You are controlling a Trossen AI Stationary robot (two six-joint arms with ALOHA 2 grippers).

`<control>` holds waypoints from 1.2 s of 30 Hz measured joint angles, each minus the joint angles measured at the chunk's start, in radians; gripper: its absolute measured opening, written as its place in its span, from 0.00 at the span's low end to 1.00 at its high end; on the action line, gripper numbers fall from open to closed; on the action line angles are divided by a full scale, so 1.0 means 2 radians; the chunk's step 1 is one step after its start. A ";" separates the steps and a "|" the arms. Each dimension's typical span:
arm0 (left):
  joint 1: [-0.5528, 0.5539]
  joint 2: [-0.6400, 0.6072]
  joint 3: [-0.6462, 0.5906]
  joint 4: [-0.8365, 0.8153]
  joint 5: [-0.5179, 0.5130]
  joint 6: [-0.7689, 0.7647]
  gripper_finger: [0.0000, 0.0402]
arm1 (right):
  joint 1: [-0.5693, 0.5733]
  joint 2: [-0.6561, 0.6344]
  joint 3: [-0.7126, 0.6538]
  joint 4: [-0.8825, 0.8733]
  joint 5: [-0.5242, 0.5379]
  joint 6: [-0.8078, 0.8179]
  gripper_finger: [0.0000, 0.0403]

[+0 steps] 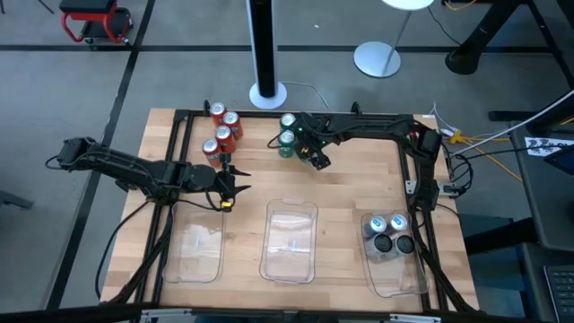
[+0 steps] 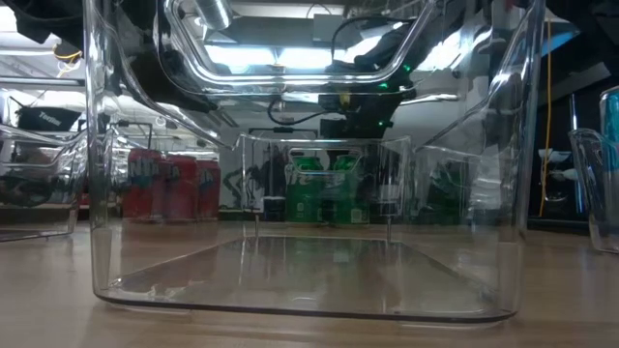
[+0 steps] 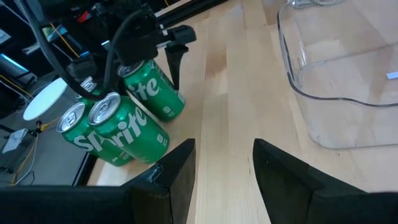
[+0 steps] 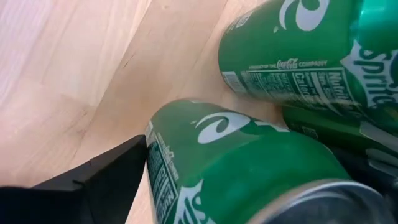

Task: Sort soda cans
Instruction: Put the green soda can into the center transparent bin

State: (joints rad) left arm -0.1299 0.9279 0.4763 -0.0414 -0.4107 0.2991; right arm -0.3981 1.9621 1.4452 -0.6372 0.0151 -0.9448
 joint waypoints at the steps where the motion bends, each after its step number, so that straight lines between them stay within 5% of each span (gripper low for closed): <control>1: 0.000 0.000 0.000 -0.001 0.000 0.000 0.38 | 0.000 0.002 0.000 -0.001 0.000 0.001 0.98; 11: 0.000 0.000 0.000 -0.001 0.000 0.001 0.38 | 0.000 0.004 0.002 -0.008 -0.004 0.004 0.79; 21: 0.000 0.000 0.000 -0.001 0.000 0.002 0.38 | 0.007 0.007 0.028 -0.048 0.001 -0.001 0.79; 36: 0.000 0.000 0.000 -0.004 0.000 0.002 0.38 | 0.095 0.008 0.182 -0.210 0.013 0.013 0.77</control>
State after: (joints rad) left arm -0.1301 0.9279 0.4763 -0.0501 -0.4107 0.3023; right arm -0.2084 1.9774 1.8091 -1.0576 0.0418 -0.9198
